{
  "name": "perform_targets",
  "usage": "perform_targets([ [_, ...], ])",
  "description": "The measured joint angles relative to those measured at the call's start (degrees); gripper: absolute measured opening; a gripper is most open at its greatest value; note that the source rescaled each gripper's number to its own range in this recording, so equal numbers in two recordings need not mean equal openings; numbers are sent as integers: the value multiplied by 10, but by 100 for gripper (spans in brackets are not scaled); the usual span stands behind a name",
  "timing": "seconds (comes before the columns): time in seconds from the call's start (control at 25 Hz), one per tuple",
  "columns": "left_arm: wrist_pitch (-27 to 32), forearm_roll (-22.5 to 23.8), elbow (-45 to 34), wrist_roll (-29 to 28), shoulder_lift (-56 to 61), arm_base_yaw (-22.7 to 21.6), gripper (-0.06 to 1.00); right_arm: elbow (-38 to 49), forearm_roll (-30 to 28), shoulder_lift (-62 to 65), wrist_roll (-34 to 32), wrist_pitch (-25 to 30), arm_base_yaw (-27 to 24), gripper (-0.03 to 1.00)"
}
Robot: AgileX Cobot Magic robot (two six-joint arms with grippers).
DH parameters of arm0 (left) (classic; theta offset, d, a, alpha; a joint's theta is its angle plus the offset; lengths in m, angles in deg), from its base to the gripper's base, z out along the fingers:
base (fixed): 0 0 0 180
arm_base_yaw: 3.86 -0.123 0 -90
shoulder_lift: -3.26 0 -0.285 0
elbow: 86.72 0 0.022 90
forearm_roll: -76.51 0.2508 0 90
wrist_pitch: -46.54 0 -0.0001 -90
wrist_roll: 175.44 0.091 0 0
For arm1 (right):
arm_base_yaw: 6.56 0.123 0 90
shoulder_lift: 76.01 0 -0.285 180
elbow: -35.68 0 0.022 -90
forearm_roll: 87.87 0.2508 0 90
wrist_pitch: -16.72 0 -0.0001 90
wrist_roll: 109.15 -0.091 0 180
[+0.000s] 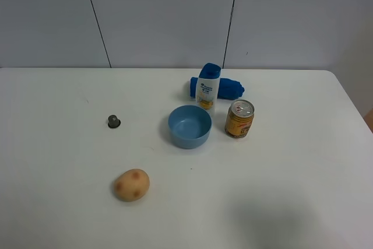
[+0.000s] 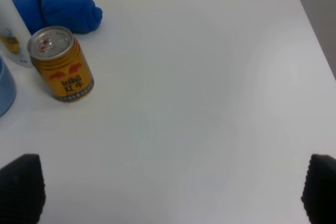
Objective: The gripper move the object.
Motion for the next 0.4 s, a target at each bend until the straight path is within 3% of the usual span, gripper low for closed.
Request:
perform_targets([
  [0.4, 0, 0, 0, 0, 0, 0, 100, 0, 0, 0, 0, 0, 0, 100],
])
